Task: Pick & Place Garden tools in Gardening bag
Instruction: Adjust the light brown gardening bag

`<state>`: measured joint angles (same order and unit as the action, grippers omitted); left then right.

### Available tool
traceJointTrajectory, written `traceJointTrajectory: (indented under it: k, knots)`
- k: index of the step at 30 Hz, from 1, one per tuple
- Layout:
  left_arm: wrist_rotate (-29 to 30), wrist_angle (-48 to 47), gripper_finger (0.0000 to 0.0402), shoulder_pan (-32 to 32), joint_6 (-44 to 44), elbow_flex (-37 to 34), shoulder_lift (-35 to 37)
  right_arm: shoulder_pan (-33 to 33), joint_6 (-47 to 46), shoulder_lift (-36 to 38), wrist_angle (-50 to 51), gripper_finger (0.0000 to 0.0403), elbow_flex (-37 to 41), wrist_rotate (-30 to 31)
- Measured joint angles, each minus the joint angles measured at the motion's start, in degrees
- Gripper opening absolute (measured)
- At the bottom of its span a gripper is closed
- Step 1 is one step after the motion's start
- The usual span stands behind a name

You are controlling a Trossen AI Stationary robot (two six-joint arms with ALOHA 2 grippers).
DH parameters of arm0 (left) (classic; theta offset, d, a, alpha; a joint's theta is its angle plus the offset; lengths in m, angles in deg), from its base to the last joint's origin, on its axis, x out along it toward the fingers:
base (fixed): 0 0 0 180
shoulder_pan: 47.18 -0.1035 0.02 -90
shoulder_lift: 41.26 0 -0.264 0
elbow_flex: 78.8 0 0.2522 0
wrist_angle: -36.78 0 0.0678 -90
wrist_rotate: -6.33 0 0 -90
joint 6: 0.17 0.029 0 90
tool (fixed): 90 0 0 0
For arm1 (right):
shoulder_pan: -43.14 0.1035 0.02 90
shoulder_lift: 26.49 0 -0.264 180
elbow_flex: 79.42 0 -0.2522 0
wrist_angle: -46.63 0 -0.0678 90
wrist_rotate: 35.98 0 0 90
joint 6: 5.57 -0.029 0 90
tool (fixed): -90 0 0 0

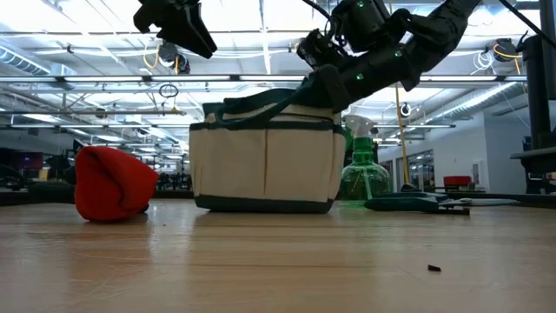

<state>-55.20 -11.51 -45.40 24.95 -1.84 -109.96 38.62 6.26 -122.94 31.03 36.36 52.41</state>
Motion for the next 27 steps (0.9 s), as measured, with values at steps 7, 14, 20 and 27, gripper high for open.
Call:
traceJointTrajectory:
  k: [7, 14, 20, 27]
  knots:
    - [-0.02, 0.0, 0.0225, 0.0, -0.43, 0.0, 0.0, 0.15, -0.08, 3.17, -0.78, 0.0205, 0.04, 0.01]
    - [-0.11, -0.01, 0.0225, 0.0, -1.11, 0.0, 0.0, 0.41, -0.22, 7.47, 0.44, 0.0193, 0.04, -0.08]
    - [-0.11, -0.06, 0.0225, 0.0, -1.33, 0.0, 0.0, 0.94, -0.22, 8.12, 5.16, 0.019, 0.04, -0.08]
    - [-0.11, -0.02, 0.0225, 0.0, -1.8, 0.0, 0.0, 0.99, 0.37, 8.05, 7.54, 0.0187, 2.16, -0.1]
